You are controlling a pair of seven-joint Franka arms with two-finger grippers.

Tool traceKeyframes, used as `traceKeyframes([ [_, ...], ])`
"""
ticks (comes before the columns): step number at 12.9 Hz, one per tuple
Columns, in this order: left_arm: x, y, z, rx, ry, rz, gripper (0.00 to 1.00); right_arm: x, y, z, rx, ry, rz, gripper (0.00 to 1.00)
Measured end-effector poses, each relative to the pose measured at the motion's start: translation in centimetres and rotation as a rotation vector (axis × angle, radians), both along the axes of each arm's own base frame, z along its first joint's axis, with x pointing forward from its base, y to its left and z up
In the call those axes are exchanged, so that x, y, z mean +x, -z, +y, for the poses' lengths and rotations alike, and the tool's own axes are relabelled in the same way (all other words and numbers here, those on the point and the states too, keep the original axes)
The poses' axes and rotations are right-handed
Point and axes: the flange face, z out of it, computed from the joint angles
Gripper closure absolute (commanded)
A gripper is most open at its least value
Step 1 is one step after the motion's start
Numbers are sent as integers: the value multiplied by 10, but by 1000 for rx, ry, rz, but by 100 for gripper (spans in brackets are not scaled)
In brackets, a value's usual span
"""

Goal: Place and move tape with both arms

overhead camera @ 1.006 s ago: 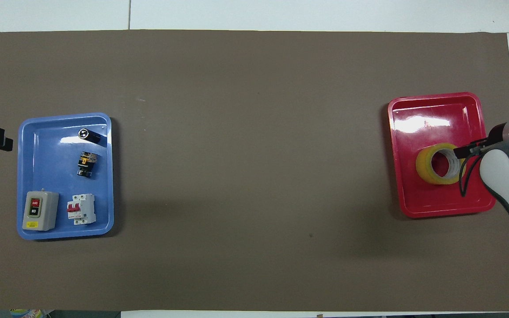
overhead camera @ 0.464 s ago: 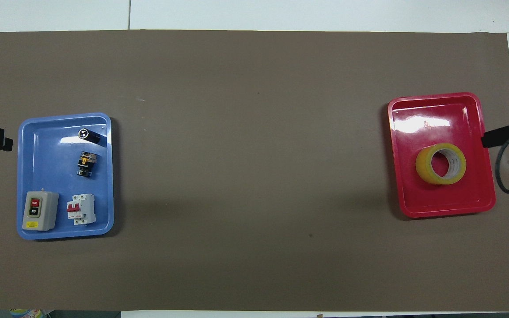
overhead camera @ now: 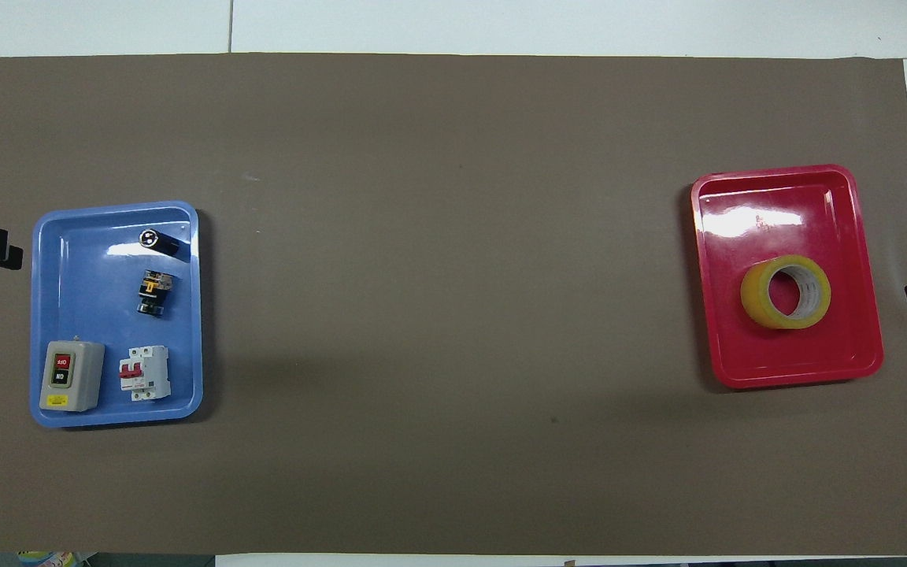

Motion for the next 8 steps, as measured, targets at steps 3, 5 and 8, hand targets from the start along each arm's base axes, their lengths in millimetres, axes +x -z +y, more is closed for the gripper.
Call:
traceKeyframes([
  [3, 0, 0, 0, 0, 0, 0, 0, 22, -6, 12, -3, 50, -6, 0],
  [5, 0, 0, 0, 0, 0, 0, 0, 23, -8, 14, 2, 64, -9, 0],
  [8, 0, 0, 0, 0, 0, 0, 0, 22, -9, 12, 7, 70, -9, 0],
])
